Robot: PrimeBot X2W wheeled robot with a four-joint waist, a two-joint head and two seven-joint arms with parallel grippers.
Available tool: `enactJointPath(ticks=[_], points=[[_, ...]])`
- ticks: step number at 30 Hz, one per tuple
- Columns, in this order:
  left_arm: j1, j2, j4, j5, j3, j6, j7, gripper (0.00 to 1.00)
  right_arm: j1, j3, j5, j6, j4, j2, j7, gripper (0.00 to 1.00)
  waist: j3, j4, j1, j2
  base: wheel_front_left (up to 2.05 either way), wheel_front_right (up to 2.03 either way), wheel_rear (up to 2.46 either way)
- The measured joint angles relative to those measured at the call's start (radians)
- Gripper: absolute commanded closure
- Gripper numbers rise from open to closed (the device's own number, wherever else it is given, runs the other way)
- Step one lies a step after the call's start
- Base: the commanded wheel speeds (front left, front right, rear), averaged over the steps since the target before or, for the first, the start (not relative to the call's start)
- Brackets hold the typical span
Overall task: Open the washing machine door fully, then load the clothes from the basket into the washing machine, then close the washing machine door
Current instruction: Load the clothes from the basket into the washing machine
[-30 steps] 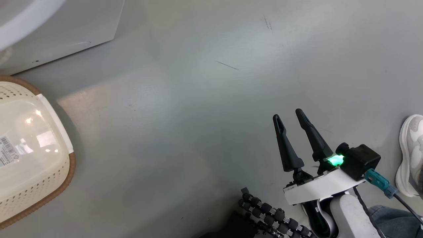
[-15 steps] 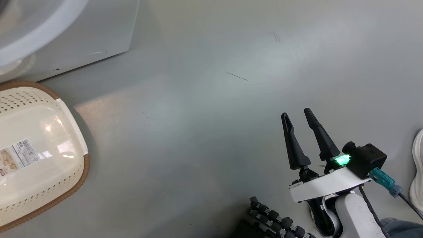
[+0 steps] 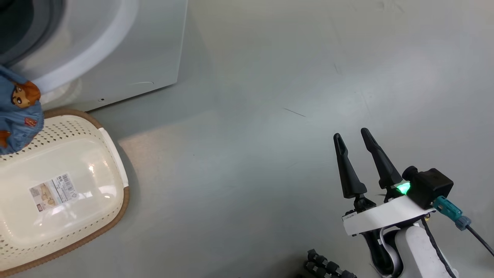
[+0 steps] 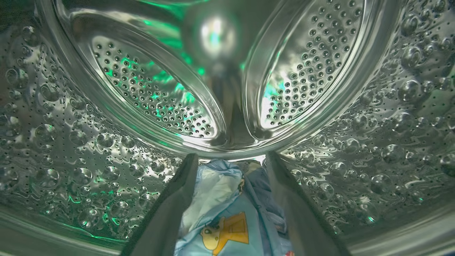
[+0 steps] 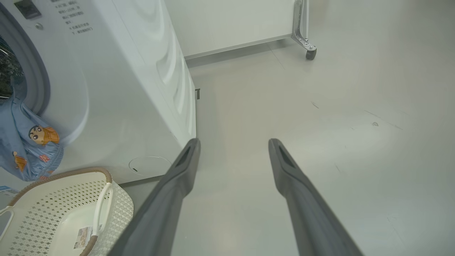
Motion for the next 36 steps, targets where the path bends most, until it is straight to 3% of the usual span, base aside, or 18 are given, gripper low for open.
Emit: enactJointPath(ticks=[19,36], points=[[0.063,-0.119,0.094,-0.041,0.001,0.006,-0.042,0.00,0.007,-0.043,-0.047,0.000,0.008,-0.003,0.000,0.00,-0.109,0.098,0.0000,0.0000,0.00,0.00,0.00],[0.180,-0.257,0.089,-0.099,0.001,-0.075,-0.113,0.00,0.005,-0.142,-0.116,0.000,0.002,-0.033,0.000,0.00,-0.156,0.236,0.0000,0.0000,0.00,0.00,0.00]])
